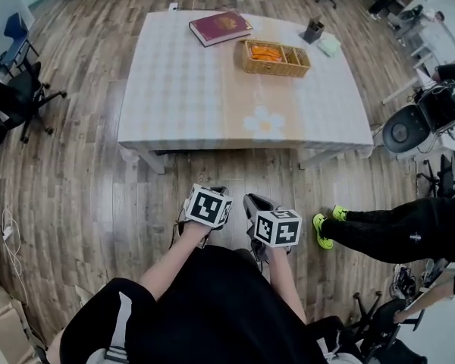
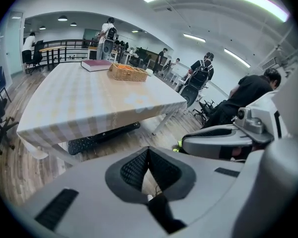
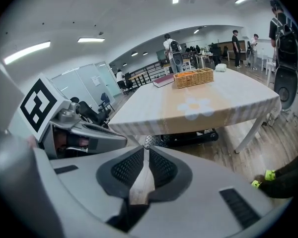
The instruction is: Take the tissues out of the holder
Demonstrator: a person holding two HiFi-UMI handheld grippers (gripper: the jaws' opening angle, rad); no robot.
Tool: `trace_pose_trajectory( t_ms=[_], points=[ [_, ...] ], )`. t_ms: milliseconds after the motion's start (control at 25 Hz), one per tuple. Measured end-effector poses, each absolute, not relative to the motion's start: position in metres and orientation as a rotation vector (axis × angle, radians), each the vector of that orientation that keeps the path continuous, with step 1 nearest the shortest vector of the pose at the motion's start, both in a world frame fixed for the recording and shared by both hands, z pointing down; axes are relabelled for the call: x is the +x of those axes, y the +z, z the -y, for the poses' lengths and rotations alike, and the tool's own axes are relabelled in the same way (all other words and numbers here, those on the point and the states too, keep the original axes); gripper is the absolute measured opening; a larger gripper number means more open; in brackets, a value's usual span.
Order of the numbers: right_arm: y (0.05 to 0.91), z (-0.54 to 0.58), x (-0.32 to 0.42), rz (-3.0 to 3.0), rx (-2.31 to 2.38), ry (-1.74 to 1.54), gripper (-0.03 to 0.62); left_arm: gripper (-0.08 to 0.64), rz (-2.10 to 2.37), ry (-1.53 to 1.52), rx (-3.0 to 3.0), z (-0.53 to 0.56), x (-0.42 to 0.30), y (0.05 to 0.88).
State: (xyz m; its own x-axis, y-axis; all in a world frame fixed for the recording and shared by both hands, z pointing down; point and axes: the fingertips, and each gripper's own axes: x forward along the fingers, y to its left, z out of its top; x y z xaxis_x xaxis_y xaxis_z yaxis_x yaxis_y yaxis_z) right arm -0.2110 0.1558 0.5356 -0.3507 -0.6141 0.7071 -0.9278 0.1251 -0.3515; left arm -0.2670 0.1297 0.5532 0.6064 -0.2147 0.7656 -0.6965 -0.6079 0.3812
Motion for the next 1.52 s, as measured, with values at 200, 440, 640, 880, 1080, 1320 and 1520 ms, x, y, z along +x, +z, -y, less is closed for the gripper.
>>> trace_pose_trajectory(
  t_ms=[200, 440, 640, 880, 1080, 1320, 1520],
  points=[
    [0.535, -0.15, -0.203, 1.989, 1.553, 1.105, 0.044, 0.0, 0.671, 0.903, 2.174, -0.118, -0.26, 0.551],
    [0.537, -0.154, -0.174, 1.936, 1.657, 1.135, 0.044, 0.0, 0.596, 0.935, 2.189, -0.116, -0.239, 0.557],
    [0.541, -0.157, -0.143, 1.899, 1.707, 1.188, 0.044, 0.0, 0.535, 0.976, 2.211, -0.115, -0.2, 0.556],
    [0.529, -0.135, -0.087, 1.927, 1.748, 1.18, 0.043, 0.0, 0.52, 0.995, 2.235, -0.098, -0.141, 0.548],
    [0.517, -0.111, -0.035, 1.954, 1.742, 1.163, 0.043, 0.0, 0.54, 0.994, 2.247, -0.075, -0.087, 0.538],
    [0.507, -0.081, 0.02, 1.997, 1.695, 1.132, 0.043, 0.0, 0.591, 0.974, 2.243, -0.046, -0.032, 0.527],
    [0.507, -0.065, 0.067, 2.026, 1.637, 1.115, 0.043, 0.0, 0.649, 0.955, 2.217, -0.029, 0.011, 0.526]
  ],
)
